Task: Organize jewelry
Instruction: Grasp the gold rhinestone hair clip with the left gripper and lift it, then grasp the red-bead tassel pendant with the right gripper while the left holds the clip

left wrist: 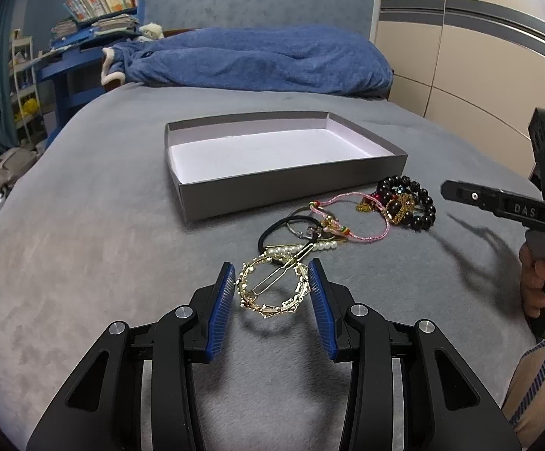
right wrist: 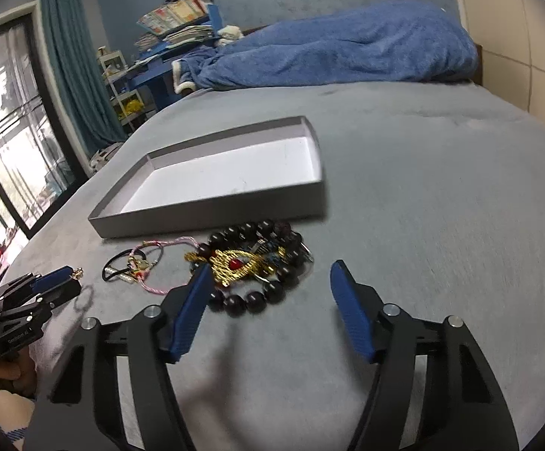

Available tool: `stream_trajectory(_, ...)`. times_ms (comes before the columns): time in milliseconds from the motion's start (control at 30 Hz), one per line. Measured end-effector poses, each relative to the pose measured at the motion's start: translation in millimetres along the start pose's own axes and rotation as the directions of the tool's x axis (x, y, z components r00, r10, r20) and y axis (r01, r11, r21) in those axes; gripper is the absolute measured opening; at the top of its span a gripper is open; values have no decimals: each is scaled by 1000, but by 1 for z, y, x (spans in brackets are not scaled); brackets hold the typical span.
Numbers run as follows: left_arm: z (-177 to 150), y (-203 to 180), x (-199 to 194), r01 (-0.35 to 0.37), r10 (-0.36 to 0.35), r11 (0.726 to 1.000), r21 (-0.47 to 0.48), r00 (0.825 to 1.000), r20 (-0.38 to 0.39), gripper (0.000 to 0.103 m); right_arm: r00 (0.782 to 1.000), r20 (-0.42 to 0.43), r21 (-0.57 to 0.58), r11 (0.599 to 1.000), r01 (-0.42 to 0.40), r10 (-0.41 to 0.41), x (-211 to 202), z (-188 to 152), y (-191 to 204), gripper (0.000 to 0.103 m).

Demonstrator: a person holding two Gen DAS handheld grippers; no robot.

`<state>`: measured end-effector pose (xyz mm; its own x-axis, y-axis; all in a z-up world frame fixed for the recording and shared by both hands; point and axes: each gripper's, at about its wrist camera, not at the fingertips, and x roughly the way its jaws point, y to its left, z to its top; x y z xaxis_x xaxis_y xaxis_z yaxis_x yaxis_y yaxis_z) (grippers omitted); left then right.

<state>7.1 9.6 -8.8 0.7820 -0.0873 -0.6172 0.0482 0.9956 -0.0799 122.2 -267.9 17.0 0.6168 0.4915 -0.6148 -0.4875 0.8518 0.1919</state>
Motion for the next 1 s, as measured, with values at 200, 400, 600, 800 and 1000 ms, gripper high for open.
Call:
stream_trajectory(200,0,0,0,1,-1,1000,0,1000,0,42,998,-63,-45,999,-12,9,27,9,13,64)
stream_trajectory(400,1,-1,1,0,0,1000,0,1000,-3,42,993,-114,-38,999,-28,23,44,10,10,40)
stream_trajectory(600,1,0,0,1,-1,1000,-2,1000,0,42,993,-105,-32,998,-58,55,41,5,11,11)
stream_trajectory(800,1,2,-1,3,-3,1000,-3,1000,1,42,994,-50,-12,995,-98,97,29,4,10,5)
stream_trajectory(1000,1,3,-2,4,-4,1000,-6,1000,5,42,992,8,-12,992,-127,127,15,4,12,3)
